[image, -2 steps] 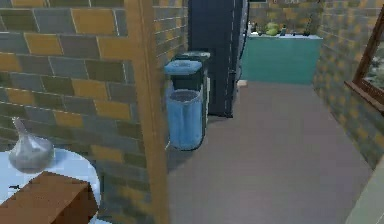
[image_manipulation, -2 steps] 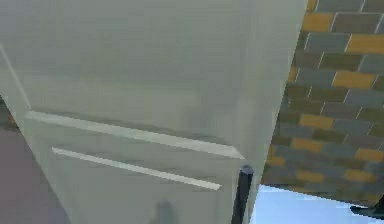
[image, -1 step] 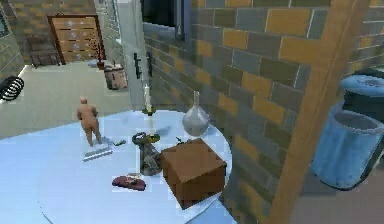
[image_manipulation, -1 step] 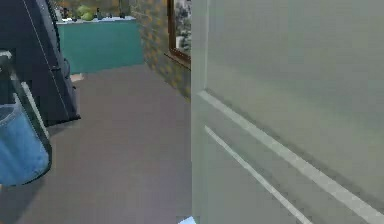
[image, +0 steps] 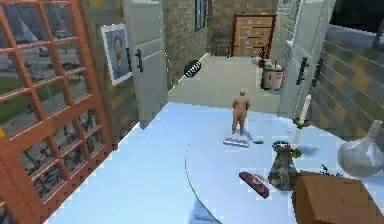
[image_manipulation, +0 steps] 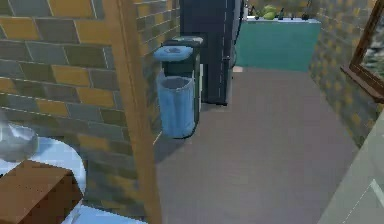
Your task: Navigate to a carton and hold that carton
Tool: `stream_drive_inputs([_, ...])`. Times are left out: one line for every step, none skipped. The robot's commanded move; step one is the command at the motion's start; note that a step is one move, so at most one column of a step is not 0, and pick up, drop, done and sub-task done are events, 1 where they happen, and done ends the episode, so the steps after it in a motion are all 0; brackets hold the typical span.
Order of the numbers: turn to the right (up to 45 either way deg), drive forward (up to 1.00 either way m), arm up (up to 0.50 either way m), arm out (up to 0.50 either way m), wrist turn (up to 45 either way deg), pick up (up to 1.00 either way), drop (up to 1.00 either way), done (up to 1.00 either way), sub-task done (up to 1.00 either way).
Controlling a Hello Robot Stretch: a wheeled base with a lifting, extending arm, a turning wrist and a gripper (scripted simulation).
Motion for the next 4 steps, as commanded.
stream_drive_inputs([-45.0, 0.0, 0.0, 0.0, 0.0, 0.0, 0.0, 0.0, 0.0])
stream_drive_inputs([0.0, 0.0, 0.5, 0.0, 0.0, 0.0, 0.0, 0.0, 0.0])
stream_drive_inputs([0.0, 0.0, 0.38, 0.0, 0.0, 0.0, 0.0, 0.0, 0.0])
stream_drive_inputs([0.0, 0.0, 0.0, 0.26, 0.0, 0.0, 0.0, 0.0, 0.0])
